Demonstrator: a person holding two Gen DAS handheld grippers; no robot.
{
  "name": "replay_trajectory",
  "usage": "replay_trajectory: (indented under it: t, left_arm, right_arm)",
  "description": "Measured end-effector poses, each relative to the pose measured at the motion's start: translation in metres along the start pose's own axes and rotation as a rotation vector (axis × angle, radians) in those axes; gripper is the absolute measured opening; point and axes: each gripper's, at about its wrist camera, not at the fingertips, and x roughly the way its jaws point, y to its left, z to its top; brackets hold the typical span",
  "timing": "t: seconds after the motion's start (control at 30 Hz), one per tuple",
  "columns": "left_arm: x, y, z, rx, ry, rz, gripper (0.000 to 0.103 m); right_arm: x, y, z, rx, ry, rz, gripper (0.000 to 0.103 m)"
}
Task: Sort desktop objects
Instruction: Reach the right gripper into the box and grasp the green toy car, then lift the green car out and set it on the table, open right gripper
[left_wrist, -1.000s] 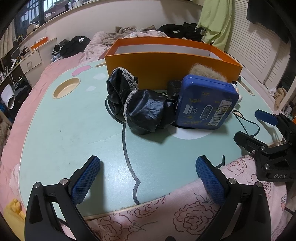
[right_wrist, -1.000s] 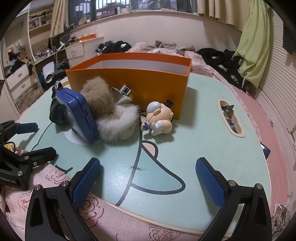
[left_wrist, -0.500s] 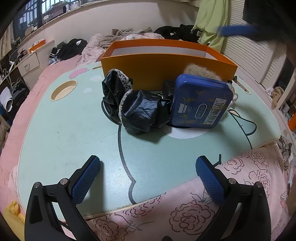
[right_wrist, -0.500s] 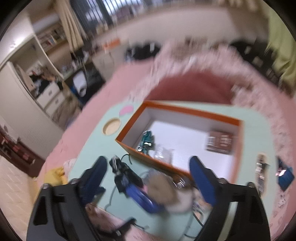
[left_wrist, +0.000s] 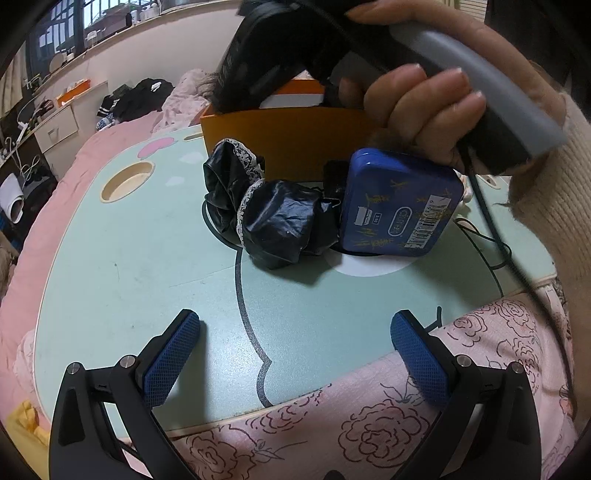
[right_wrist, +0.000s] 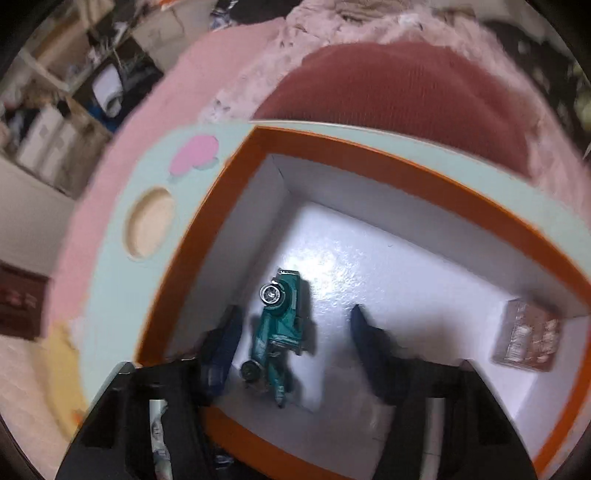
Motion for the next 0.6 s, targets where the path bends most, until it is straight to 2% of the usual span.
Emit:
replay_trajectory:
  t: [0.03, 0.1, 0.17, 0.3, 0.4, 0.47, 0.6]
  left_arm:
    - [0.000, 0.000, 0.000, 0.000, -0.001, 0.000, 0.103]
    - [0.000, 0.000, 0.000, -0.001, -0.001, 0.000, 0.103]
    - [-0.001, 0.000, 0.000, 0.000, -0.001, 0.001, 0.103]
    - [-0.001, 0.000, 0.000, -0.002, -0.001, 0.002, 0.103]
    - [-0.001, 0.001, 0.000, -0.003, -0.001, 0.002, 0.103]
    - [-0.001, 0.001, 0.000, -0.003, -0.001, 0.003, 0.103]
    - [-0.001, 0.001, 0.000, -0.004, 0.000, 0.004, 0.103]
  right_arm:
    - [0.000, -0.002, -0.001, 0.015, 0.023, 0.054, 0.023]
    - [-0.004, -0.010, -0.004, 0.038, 0.014, 0.054, 0.023]
    - [-0.015, -0.019, -0.007, 0.036, -0.037, 0.029, 0.023]
    - [-0.060, -0.047, -0.020, 0.072, -0.159, 0.138, 0.023]
    - [-0.107, -0.064, -0.041, 0.069, -0.277, 0.145, 0.023]
    - [-0.135, -0.072, -0.062, 0.064, -0.338, 0.125, 0.023]
    - [-0.172, -0.079, -0.135, 0.074, -0.437, 0.123, 0.023]
